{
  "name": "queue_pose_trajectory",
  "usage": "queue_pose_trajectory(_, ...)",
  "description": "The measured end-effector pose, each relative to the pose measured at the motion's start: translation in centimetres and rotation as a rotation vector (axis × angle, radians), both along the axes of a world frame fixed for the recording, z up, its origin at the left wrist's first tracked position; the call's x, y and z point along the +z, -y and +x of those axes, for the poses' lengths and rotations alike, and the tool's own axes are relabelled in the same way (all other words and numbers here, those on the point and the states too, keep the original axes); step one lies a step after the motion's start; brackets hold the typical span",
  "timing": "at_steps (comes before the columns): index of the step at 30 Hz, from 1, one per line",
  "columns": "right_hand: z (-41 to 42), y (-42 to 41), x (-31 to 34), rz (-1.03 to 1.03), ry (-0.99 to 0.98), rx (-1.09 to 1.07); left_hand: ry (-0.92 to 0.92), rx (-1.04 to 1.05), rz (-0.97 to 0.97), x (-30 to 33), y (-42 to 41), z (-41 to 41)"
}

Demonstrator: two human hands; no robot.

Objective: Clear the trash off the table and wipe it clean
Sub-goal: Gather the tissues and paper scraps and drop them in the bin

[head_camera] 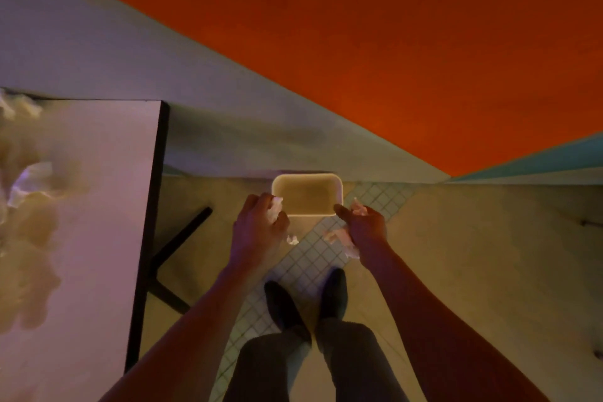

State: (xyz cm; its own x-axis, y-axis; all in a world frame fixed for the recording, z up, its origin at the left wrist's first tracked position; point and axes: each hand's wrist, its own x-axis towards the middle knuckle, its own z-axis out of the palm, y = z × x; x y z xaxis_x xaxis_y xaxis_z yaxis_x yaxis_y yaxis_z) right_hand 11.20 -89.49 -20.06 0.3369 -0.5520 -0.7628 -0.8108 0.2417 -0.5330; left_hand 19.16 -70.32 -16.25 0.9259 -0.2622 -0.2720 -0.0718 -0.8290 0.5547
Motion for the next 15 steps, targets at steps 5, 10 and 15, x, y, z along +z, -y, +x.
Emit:
queue_pose_trajectory(5,2.8,-0.9,-5.2,-0.004,0.053,0.045,-0.062,-0.006,-0.006,-6.2,1.2,1.3)
queue_pose_trajectory(10,5.1,-0.6,-12.3,-0.057,0.082,0.097,-0.104,-0.064,-0.046,-14.6,2.6,2.7)
queue_pose_trajectory(15,7.1,-0.6,-18.8,-0.172,0.124,0.217,0.012,-0.097,-0.063,-23.1,3.5,3.7)
